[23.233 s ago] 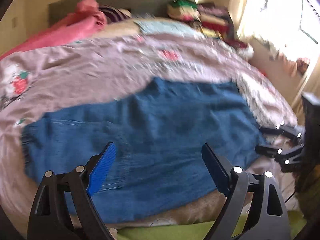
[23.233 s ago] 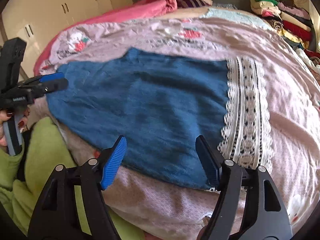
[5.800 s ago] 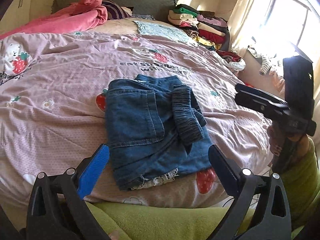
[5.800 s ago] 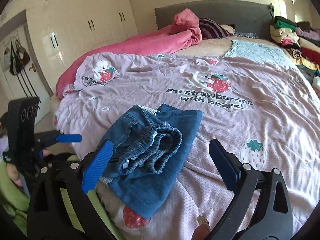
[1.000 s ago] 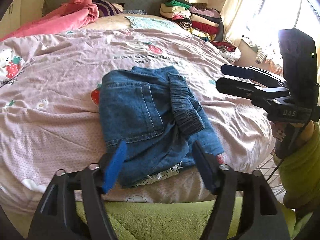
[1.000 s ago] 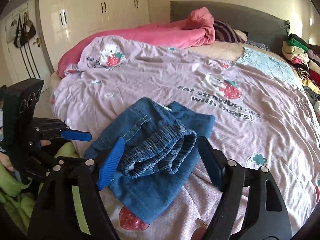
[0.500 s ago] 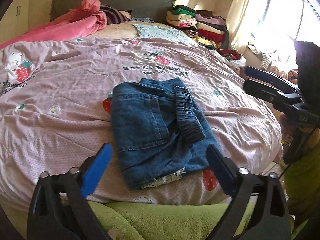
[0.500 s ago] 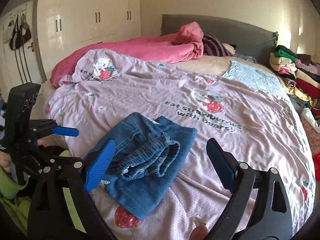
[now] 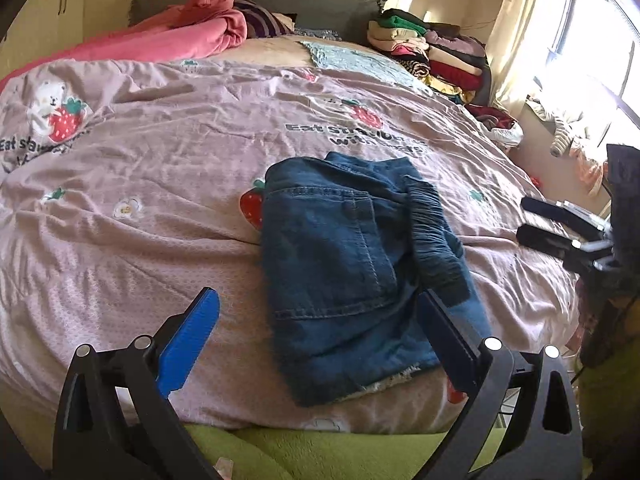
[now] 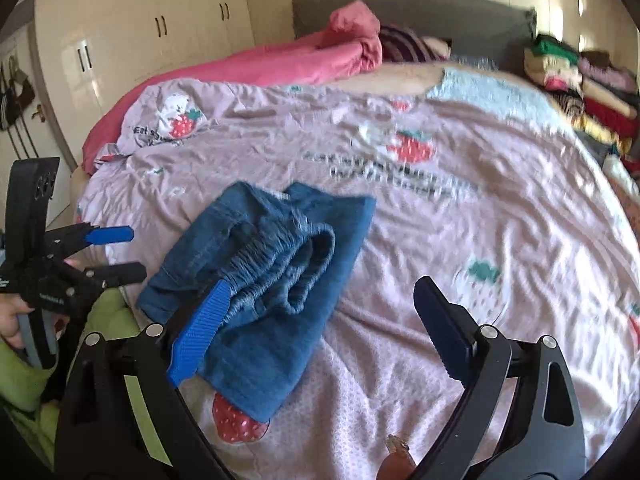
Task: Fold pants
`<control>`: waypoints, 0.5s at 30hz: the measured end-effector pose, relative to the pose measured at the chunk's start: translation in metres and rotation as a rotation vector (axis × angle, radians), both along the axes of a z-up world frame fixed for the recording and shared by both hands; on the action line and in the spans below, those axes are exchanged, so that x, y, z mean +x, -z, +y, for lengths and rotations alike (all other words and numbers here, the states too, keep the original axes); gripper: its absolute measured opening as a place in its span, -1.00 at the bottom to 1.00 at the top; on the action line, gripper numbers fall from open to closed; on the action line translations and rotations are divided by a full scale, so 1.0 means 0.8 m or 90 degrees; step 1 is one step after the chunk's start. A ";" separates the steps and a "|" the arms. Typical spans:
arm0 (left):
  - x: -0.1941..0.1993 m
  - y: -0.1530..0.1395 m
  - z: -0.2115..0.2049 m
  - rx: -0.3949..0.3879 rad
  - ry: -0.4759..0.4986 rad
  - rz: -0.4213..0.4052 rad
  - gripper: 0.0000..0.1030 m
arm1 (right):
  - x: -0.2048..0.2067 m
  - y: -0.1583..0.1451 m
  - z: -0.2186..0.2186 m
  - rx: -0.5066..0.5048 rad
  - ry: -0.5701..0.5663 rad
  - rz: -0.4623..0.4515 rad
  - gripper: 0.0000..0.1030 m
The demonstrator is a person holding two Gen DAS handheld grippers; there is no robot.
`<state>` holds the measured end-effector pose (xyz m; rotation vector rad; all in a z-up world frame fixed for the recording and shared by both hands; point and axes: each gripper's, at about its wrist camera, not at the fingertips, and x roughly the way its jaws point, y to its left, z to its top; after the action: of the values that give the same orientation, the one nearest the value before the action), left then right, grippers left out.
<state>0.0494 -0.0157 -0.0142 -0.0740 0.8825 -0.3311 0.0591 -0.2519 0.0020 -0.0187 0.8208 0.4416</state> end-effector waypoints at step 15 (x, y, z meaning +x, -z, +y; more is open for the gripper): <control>0.062 0.061 -0.004 -0.048 0.011 0.101 0.73 | 0.049 0.066 -0.005 0.113 -0.008 0.135 0.05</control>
<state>0.0989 -0.0188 -0.0627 -0.1647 1.0277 -0.3783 0.0983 -0.2558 -0.0509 0.1907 0.9865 0.5333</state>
